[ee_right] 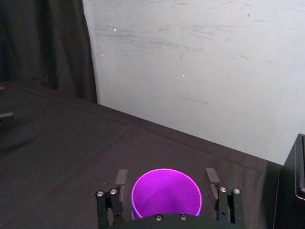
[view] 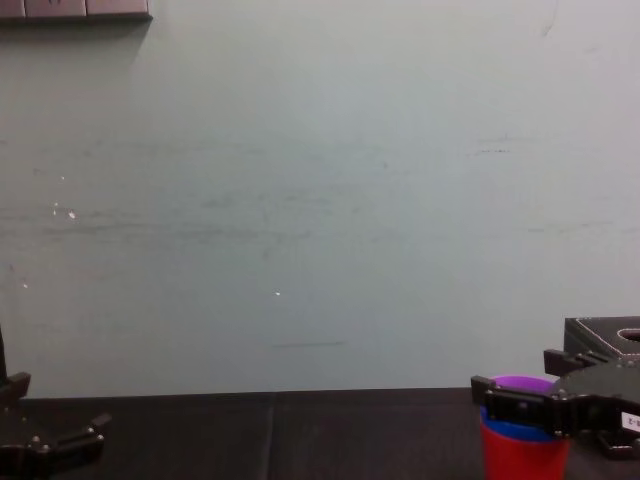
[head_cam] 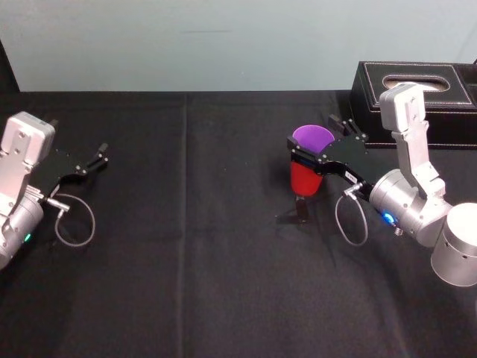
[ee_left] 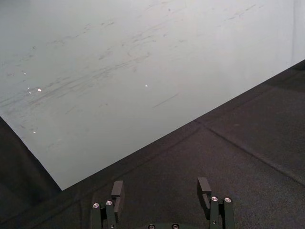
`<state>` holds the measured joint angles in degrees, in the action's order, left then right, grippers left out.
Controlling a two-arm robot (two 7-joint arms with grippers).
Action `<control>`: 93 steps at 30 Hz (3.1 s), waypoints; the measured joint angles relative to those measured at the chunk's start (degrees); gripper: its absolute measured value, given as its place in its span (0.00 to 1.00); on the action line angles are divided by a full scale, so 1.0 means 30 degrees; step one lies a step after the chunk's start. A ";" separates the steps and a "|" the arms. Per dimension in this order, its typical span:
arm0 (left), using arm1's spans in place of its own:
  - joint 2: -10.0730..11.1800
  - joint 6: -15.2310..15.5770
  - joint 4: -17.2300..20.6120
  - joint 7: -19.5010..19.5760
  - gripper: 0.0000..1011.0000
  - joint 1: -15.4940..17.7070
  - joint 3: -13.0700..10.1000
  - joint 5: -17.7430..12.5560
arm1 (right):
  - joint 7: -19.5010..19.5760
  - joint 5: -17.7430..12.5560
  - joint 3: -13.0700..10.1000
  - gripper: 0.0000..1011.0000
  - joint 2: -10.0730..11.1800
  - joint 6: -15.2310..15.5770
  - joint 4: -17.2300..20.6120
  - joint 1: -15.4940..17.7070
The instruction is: Stack the three plastic cups sequentially using one hand.
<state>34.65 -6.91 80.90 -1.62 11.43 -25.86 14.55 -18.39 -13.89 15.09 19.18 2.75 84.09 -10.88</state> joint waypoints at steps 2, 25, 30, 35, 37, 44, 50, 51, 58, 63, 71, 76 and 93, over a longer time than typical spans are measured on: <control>0.0000 0.0000 0.0000 0.0000 0.99 0.0000 0.0001 -0.0001 | 0.0001 0.0000 0.0000 0.99 0.0001 0.0002 0.0005 0.0001; 0.0000 -0.0001 0.0000 0.0000 0.99 0.0000 0.0000 0.0000 | -0.0355 -0.0794 -0.1560 0.99 0.1466 -0.2099 0.2906 0.4179; 0.0000 -0.0001 0.0000 0.0000 0.99 0.0001 0.0001 0.0001 | 0.0027 -0.0375 -0.1650 0.99 0.1190 -0.2987 0.2280 0.4667; 0.0000 0.0000 0.0000 0.0000 0.99 0.0000 0.0000 0.0000 | 0.0293 0.0157 -0.1602 0.99 0.0755 -0.3657 0.1508 0.4689; 0.0000 0.0000 0.0000 0.0000 0.99 0.0001 0.0000 -0.0001 | 0.0373 0.0355 -0.1602 0.99 0.0538 -0.4011 0.1007 0.4629; 0.0000 0.0000 0.0000 0.0000 0.99 0.0000 0.0001 0.0000 | 0.0315 0.0733 -0.1660 0.99 0.0075 -0.4971 -0.0068 0.4397; 0.0000 -0.0001 0.0000 0.0000 0.99 0.0000 0.0000 0.0000 | 0.0114 0.1232 -0.1662 0.99 -0.0077 -0.5861 -0.0488 0.4361; 0.0000 -0.0001 0.0000 0.0000 0.99 0.0000 0.0001 0.0000 | 0.0114 0.1232 -0.1662 0.99 -0.0077 -0.5861 -0.0488 0.4361; 0.0000 0.0000 0.0000 0.0000 0.99 0.0001 0.0001 0.0000 | 0.0113 0.1211 -0.1652 0.99 -0.0085 -0.5826 -0.0479 0.4359; 0.0000 0.0000 0.0000 0.0000 0.99 0.0000 0.0001 0.0000 | 0.0113 0.1181 -0.1652 0.99 -0.0085 -0.5760 -0.0471 0.4350; 0.0000 0.0000 0.0000 0.0000 0.99 0.0000 0.0001 -0.0001 | 0.0118 0.1150 -0.1650 0.99 -0.0086 -0.5705 -0.0457 0.4344; 0.0000 0.0000 0.0000 0.0000 0.99 0.0000 0.0001 0.0000 | 0.0118 0.1136 -0.1651 0.99 -0.0085 -0.5681 -0.0446 0.4344; 0.0000 0.0000 -0.0001 -0.0001 0.99 0.0000 0.0000 0.0000 | 0.0133 0.1114 -0.1650 0.99 -0.0085 -0.5650 -0.0440 0.4344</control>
<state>34.65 -6.91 80.90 -1.62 11.43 -25.86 14.55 -17.99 -10.55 10.14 18.93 -14.20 82.77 2.15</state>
